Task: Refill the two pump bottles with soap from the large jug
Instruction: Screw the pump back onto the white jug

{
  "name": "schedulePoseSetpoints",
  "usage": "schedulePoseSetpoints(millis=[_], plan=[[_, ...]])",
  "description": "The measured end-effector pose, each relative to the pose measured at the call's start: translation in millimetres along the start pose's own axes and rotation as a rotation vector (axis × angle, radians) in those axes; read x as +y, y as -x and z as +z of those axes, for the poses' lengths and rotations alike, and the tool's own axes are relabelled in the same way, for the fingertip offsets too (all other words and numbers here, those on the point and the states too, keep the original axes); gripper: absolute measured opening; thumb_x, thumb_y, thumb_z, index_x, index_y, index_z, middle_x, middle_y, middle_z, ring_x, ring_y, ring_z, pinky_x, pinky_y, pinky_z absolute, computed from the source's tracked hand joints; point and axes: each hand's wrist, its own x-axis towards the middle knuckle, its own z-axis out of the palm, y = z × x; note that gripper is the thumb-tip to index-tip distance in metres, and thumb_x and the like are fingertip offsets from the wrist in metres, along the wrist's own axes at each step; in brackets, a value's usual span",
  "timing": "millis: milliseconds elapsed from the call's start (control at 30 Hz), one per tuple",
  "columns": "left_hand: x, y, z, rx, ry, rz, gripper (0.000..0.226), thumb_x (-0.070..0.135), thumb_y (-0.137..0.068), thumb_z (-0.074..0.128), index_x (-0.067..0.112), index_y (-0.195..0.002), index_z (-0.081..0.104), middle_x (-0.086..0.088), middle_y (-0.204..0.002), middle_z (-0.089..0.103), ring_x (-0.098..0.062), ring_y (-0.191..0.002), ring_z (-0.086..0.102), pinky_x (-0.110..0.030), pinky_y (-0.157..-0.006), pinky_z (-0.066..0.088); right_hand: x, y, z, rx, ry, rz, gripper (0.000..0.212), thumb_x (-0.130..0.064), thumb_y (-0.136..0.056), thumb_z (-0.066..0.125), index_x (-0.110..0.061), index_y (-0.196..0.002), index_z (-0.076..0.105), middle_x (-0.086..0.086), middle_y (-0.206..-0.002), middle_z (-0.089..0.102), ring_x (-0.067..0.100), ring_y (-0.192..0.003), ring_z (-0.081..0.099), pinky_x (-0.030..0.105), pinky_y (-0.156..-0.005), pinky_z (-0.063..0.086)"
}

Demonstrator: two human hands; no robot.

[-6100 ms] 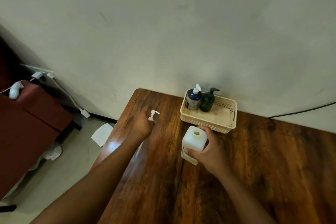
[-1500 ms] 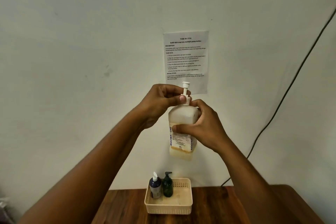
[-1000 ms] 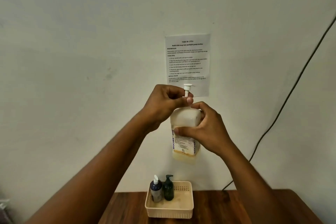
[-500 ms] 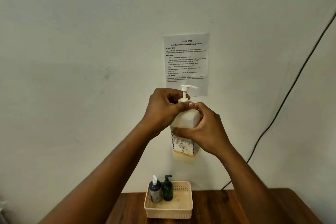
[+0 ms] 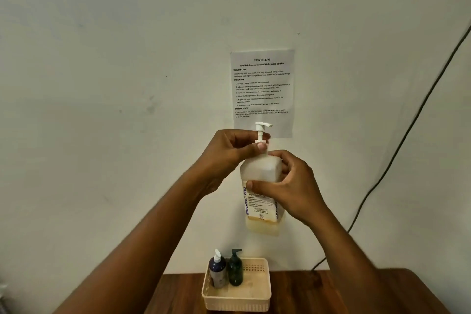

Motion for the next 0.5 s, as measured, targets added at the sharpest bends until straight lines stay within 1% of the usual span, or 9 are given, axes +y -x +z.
schedulePoseSetpoints(millis=[67, 133, 200, 267, 333, 433, 500], plan=[[-2.1, -1.3, 5.6, 0.133, -0.081, 0.054, 0.021, 0.013, -0.086, 0.084, 0.004, -0.104, 0.081, -0.012, -0.101, 0.082, -0.023, -0.098, 0.079, -0.034, -0.088, 0.063, -0.5, -1.4, 1.1, 0.036, 0.048, -0.023, 0.067, -0.059, -0.049, 0.091, -0.04, -0.107, 0.064, -0.018, -0.093, 0.074, 0.002, -0.084, 0.072, 0.032, -0.072, 0.063], [-3.4, -2.1, 10.2, 0.157, -0.146, 0.068, 0.017, 0.014, -0.086, 0.085, 0.005, -0.099, 0.082, -0.013, -0.095, 0.082, -0.025, -0.093, 0.079, -0.039, -0.085, 0.064, -0.2, -2.7, 1.1, 0.057, 0.044, -0.044, 0.067, -0.056, -0.049, 0.093, -0.039, -0.108, 0.065, -0.018, -0.093, 0.074, 0.002, -0.083, 0.072, 0.031, -0.071, 0.062], [-1.9, -3.9, 10.3, 0.102, -0.129, 0.058, 0.017, 0.012, -0.091, 0.08, -0.001, -0.101, 0.079, -0.019, -0.097, 0.08, -0.025, -0.091, 0.077, -0.038, -0.085, 0.063, 1.2, -3.2, 0.4, 0.063, 0.001, -0.04, 0.07, -0.053, -0.048, 0.095, -0.036, -0.11, 0.067, -0.015, -0.095, 0.076, 0.004, -0.084, 0.073, 0.033, -0.074, 0.063], [1.0, -5.1, 7.8, 0.032, -0.05, 0.042, 0.022, 0.008, -0.094, 0.074, -0.01, -0.105, 0.074, -0.027, -0.1, 0.076, -0.026, -0.093, 0.074, -0.036, -0.088, 0.062, 2.0, -2.6, -1.7, 0.029, -0.093, -0.026, 0.071, -0.049, -0.048, 0.097, -0.034, -0.111, 0.069, -0.01, -0.097, 0.077, 0.01, -0.087, 0.075, 0.039, -0.077, 0.064], [3.4, -4.1, 5.6, -0.052, 0.051, 0.028, 0.025, 0.007, -0.096, 0.07, -0.015, -0.108, 0.069, -0.026, -0.102, 0.071, -0.029, -0.098, 0.071, -0.038, -0.092, 0.06, 1.9, -2.6, -5.5, -0.024, -0.207, -0.021, 0.069, -0.045, -0.05, 0.098, -0.031, -0.111, 0.071, -0.004, -0.1, 0.079, 0.018, -0.089, 0.077, 0.045, -0.078, 0.065], [0.7, -1.6, 3.8, -0.149, 0.201, -0.007, 0.024, 0.01, -0.096, 0.068, -0.007, -0.114, 0.067, -0.024, -0.108, 0.068, -0.033, -0.104, 0.067, -0.038, -0.09, 0.058, 2.9, -2.1, -8.7, -0.099, -0.305, -0.013, 0.068, -0.04, -0.055, 0.098, -0.025, -0.116, 0.072, 0.002, -0.104, 0.079, 0.026, -0.093, 0.077, 0.049, -0.079, 0.065], [-2.7, -1.8, 3.3, -0.148, 0.191, -0.025, 0.026, 0.011, -0.097, 0.067, -0.005, -0.117, 0.069, -0.023, -0.11, 0.071, -0.033, -0.106, 0.069, -0.038, -0.091, 0.058, 5.5, -0.6, -6.2, -0.103, -0.285, -0.002, 0.069, -0.04, -0.057, 0.097, -0.024, -0.118, 0.071, 0.002, -0.104, 0.078, 0.025, -0.093, 0.077, 0.049, -0.08, 0.064]])
